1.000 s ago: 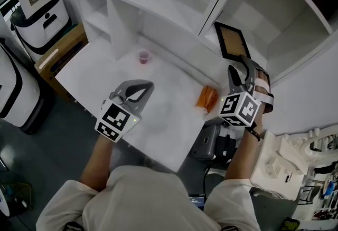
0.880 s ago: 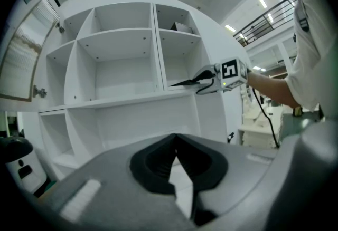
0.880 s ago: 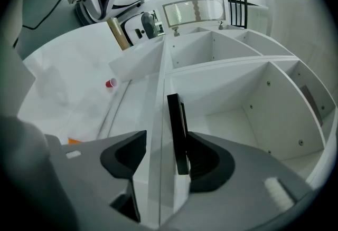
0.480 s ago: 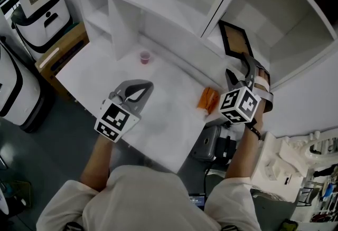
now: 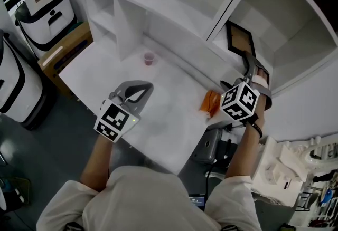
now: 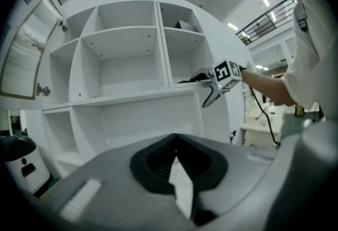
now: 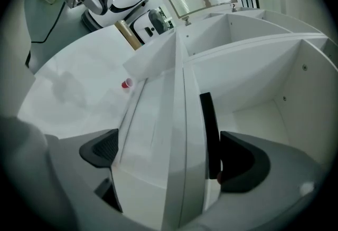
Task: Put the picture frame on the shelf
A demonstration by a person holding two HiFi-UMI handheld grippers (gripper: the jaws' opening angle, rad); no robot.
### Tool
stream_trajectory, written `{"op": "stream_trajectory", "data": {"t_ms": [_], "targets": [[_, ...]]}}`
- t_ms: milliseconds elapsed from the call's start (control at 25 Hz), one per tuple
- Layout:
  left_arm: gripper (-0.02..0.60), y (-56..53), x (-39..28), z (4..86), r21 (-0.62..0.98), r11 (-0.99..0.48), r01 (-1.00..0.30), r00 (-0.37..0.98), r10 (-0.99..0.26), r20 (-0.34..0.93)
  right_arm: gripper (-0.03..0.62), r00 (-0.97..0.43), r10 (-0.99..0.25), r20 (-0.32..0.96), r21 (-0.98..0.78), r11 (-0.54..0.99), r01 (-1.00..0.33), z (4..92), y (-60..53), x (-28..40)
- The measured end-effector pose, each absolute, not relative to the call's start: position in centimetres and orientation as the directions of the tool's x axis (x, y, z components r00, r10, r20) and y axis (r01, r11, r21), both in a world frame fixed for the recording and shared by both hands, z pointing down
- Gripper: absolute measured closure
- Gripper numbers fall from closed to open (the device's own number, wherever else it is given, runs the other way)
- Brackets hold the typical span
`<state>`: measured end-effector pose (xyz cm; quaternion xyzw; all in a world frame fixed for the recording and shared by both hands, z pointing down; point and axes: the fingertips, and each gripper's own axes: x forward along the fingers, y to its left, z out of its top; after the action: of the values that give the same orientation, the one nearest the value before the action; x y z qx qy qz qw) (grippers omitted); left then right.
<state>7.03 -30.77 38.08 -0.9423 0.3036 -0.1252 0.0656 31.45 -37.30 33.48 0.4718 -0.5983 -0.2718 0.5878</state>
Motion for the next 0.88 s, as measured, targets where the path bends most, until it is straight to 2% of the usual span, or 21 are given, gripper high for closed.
{"op": "stream_trajectory", "data": {"t_ms": [360, 640, 880], "targets": [[0.578, -30.0, 6.2, 38.1, -0.208, -0.805, -0.555, 0.780, -0.591, 0.206, 0.002, 0.174, -0.892, 0.418, 0.898, 0.376, -0.230, 33.6, -37.8, 31.7], [0.578, -28.9, 5.4, 37.7, -0.215, -0.804, -0.554, 0.779, -0.592, 0.206, 0.002, 0.225, -0.906, 0.359, 0.931, 0.328, -0.161, 33.8, -38.1, 32.3], [0.578, -28.0, 3.7, 37.5, -0.225, -0.792, -0.568, 0.768, -0.608, 0.201, 0.002, 0.184, -0.944, 0.274, 0.945, 0.229, -0.234, 31.9, -37.3, 30.9]]}}
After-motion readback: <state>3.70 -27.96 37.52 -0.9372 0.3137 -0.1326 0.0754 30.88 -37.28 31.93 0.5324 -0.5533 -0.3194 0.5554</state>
